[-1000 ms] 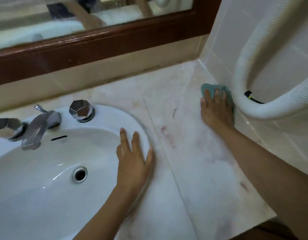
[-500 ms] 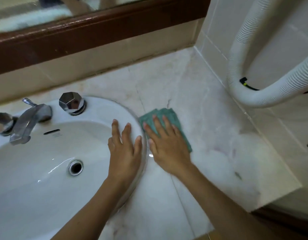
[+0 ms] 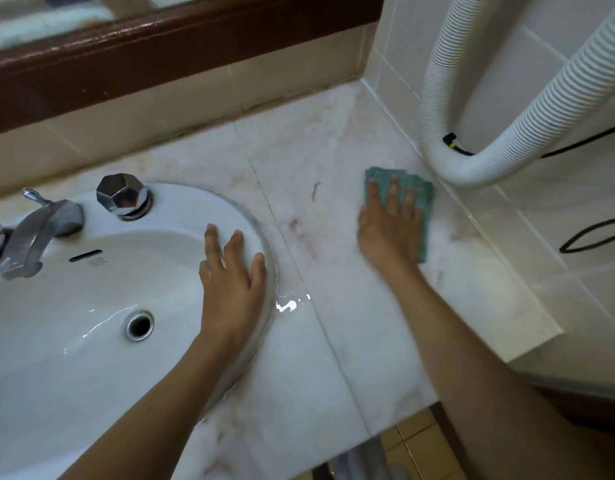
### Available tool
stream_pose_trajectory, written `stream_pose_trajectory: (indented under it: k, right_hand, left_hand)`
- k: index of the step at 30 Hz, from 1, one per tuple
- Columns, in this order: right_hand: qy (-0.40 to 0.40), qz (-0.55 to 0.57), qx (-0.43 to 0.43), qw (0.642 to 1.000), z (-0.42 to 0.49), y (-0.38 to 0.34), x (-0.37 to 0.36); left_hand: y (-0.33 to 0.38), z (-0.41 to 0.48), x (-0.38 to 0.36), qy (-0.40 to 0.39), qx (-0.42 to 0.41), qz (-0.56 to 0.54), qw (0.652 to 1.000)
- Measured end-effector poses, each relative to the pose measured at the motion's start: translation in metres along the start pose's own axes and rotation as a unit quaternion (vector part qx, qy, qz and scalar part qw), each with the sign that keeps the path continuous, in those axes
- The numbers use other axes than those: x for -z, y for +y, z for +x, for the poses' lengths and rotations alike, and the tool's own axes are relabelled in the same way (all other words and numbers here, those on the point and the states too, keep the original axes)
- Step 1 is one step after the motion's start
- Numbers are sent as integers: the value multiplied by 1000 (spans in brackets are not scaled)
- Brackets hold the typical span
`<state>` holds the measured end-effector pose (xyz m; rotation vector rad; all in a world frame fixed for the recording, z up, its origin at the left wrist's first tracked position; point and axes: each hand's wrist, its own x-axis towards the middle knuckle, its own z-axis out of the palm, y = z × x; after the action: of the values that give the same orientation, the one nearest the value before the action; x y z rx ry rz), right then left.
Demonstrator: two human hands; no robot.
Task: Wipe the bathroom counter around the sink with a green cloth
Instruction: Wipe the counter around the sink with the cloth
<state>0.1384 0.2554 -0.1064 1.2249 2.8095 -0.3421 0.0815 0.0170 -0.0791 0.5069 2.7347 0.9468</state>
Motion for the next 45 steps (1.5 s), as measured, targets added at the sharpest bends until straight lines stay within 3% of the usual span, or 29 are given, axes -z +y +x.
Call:
stream_pose_trajectory:
  k: [4, 6, 8, 10, 14, 20, 22, 25, 27, 29, 31, 35, 40, 45]
  right_hand:
    - [16, 37, 138, 990, -91, -50, -20]
    - [-24, 21, 231, 973, -144, -35, -20]
    - [-48, -1, 269, 962, -175, 7, -14]
    - [-26, -21, 231, 972, -171, 62, -7]
    - [-9, -34, 48, 998, -108, 128, 9]
    - [23, 13, -102, 994, -63, 52, 0]
    - [29, 36, -71, 996, -84, 13, -11]
    - [3, 33, 90, 995, -142, -17, -22]
    - [-33, 15, 211, 977, -186, -1, -20]
    - [-46, 17, 268, 962, -209, 42, -14]
    - [-27, -16, 247, 969, -202, 93, -8]
    - [-32, -48, 94, 994, -141, 142, 11]
    - [-15, -22, 3, 1000, -80, 90, 12]
    - [-20, 4, 58, 998, -79, 14, -1]
  left_hand:
    - [-1, 0, -1, 0, -2, 9, 1000]
    - [-3, 0, -1, -2, -9, 19, 1000]
    - [-6, 0, -1, -3, -10, 20, 1000]
    - [-8, 1, -2, -3, -10, 16, 1000]
    - [-10, 3, -4, 5, -10, 23, 1000]
    - [-13, 4, -7, 14, -4, 37, 999]
    - [-14, 5, -7, 17, -9, 42, 999]
    - [-15, 7, -7, 19, -18, 52, 998]
    - [-15, 7, -6, 21, -23, 57, 998]
    - [-16, 5, -5, 26, -23, 61, 998]
    - [-15, 4, -5, 27, -17, 59, 998]
    - [-12, 3, -5, 30, -4, 55, 998]
    - [-7, -4, -2, 15, 14, 49, 999]
    - [-9, -30, 3, 2, -1, 32, 999]
